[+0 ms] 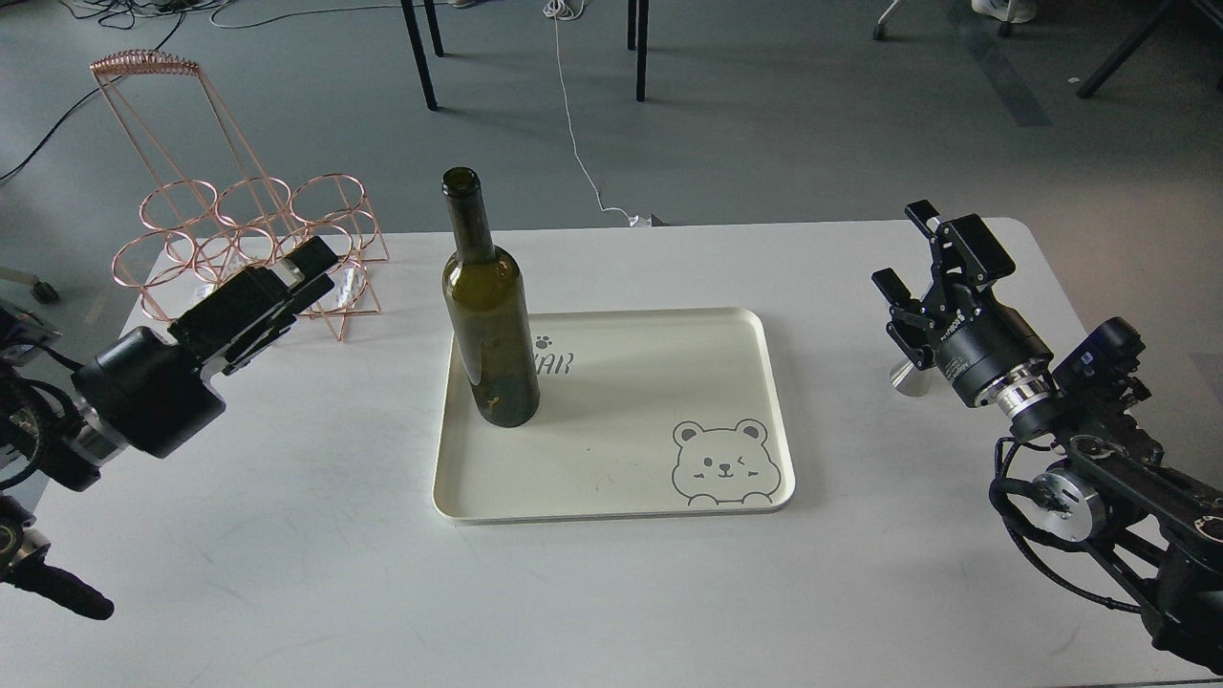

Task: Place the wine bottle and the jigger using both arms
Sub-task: 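Move the left gripper toward the green wine bottle's neck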

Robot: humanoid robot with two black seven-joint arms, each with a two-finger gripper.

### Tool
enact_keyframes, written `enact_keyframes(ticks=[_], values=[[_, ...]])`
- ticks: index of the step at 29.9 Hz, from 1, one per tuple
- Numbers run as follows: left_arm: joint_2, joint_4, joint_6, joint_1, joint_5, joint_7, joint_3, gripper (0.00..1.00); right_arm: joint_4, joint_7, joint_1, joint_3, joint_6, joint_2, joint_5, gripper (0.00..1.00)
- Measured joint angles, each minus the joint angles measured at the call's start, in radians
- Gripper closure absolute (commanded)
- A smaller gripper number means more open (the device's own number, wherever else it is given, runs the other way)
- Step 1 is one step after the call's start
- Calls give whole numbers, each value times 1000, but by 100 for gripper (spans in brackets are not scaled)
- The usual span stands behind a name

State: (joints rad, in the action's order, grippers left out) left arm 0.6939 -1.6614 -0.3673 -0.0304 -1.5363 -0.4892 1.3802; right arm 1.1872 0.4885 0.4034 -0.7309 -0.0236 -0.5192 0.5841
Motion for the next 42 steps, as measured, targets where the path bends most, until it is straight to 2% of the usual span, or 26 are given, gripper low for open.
enact_keyframes(ticks=[7,15,24,36,42], values=[[92,-2,80,135,-266,0,-14,2,-3,0,-12,29,-1,16,1,2],[102,-3,124,296,-448,0,-176,2,-3,0,-12,30,-1,20,2,2],[63,32,128,366,-604,0,-236,2,-1,0,-12,30,-1,21,2,2],[-12,112,127,508,-621,0,-369,2,2,0,-12,25,-1,21,2,2],[-51,163,130,537,-629,1,-383,2,3,0,-14,22,-1,20,2,2]])
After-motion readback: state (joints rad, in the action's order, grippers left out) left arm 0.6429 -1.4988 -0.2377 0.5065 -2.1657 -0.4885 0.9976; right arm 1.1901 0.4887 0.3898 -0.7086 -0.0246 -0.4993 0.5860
